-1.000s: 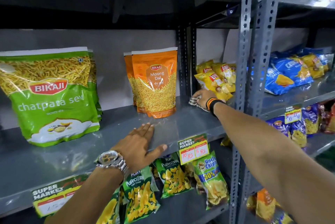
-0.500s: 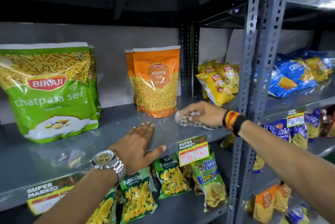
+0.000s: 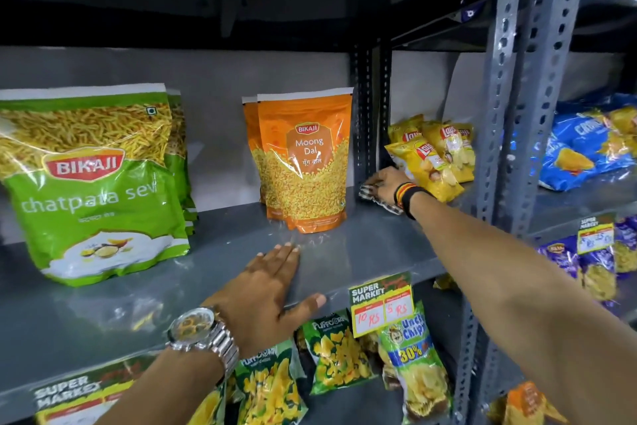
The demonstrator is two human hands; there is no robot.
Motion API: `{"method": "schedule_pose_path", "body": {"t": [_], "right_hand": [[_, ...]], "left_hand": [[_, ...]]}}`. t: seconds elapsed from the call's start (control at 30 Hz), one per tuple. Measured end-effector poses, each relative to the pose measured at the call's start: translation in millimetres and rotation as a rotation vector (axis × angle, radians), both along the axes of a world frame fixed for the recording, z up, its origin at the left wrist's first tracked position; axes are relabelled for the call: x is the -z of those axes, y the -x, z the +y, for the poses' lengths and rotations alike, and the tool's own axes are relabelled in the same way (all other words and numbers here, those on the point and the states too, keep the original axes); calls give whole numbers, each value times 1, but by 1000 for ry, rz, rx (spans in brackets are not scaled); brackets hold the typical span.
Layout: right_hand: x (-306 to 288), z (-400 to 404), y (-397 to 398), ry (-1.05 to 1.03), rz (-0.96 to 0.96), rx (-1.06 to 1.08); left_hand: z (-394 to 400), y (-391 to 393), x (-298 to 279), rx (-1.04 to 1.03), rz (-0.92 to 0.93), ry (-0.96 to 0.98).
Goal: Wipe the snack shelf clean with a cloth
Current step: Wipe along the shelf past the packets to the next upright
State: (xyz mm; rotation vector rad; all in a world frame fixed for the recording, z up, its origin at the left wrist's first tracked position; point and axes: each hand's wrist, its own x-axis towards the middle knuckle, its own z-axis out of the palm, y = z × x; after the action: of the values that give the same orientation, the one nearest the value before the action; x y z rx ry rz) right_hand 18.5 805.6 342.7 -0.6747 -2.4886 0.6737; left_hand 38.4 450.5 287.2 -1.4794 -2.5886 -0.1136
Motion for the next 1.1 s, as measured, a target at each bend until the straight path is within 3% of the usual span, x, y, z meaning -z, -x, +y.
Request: {"method": "schedule_pose_path", "body": {"t": [0.17,0.4,0.67,0.83,0.97,1.1], "right_hand": [[5,33,66,-97,-218,32],[-4,15,79,75,-134,-175],[-8,-5,16,15,-208,-272],[5,-28,-37,17,-80,-107],[10,-70,-70,65,31,-33],[7,-136,-86,47,-13,-168]], "left_hand": [[0,4,0,1,22,-26],[1,-2,-2,10,23,-53],[0,-13,-11,-18,14,18],[-6,-17,-16,-54,36,26],[-42,-15,-19,-89,55,20],[-108,5,-22,-128,84,15]]}}
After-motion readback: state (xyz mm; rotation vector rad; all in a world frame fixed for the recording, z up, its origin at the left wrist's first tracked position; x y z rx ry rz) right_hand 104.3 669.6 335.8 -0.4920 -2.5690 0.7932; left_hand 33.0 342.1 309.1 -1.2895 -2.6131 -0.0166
